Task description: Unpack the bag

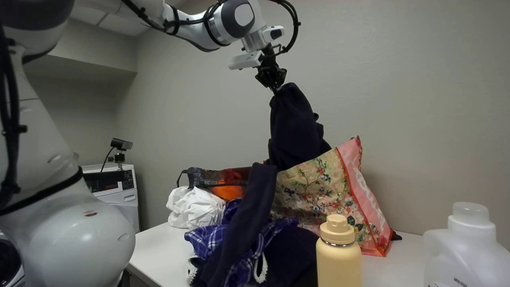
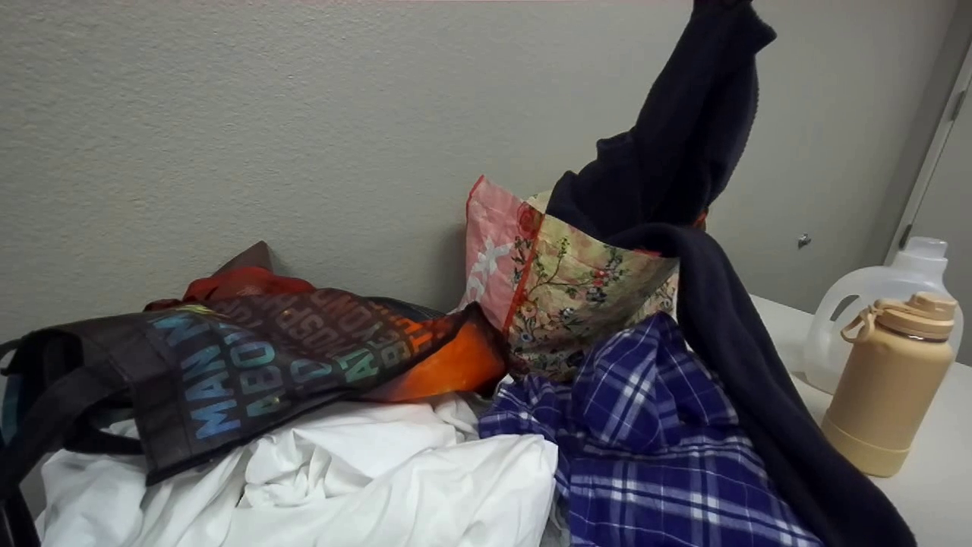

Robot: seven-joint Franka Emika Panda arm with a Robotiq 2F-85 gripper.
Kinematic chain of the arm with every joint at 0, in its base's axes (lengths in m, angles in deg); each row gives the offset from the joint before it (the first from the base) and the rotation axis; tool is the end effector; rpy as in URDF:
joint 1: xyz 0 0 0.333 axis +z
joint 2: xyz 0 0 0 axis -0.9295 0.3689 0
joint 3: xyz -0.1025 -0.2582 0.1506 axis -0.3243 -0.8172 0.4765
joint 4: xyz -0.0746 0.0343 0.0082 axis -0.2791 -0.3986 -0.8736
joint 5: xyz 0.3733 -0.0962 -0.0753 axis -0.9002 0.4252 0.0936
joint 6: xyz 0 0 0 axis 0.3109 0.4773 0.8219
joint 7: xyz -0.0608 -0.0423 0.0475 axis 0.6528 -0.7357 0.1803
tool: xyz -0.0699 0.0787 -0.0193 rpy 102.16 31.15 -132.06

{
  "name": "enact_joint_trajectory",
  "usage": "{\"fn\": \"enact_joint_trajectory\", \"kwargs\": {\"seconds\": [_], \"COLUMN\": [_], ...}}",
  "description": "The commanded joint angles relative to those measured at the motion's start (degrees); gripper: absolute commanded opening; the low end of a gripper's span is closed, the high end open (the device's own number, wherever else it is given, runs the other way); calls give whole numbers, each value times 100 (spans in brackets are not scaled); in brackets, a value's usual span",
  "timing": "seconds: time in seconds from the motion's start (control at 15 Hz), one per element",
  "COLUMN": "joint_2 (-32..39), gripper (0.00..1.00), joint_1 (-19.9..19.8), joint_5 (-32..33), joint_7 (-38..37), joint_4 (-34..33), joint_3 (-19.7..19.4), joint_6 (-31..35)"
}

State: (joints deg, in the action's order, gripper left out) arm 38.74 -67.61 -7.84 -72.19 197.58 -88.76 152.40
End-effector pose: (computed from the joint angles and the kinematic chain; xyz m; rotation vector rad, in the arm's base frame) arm 0.4641 -0.0460 0.7410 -2.8631 0.3137 -1.0166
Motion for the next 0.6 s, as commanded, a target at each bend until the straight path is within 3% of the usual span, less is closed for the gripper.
{"fn": "enact_joint_trajectory", "kwargs": {"seconds": [0.0, 0.27, 0.53], "joint_2": [-538, -684, -513], "gripper": [5, 5, 6], "joint_1": [-87, -68, 1], "joint_5": [-188, -389, -893], "joint_7": [358, 620, 1195], "joint_4": [-58, -53, 292], "joint_3": [-4, -139, -367], "joint_6": [-1151, -2579, -3304]}}
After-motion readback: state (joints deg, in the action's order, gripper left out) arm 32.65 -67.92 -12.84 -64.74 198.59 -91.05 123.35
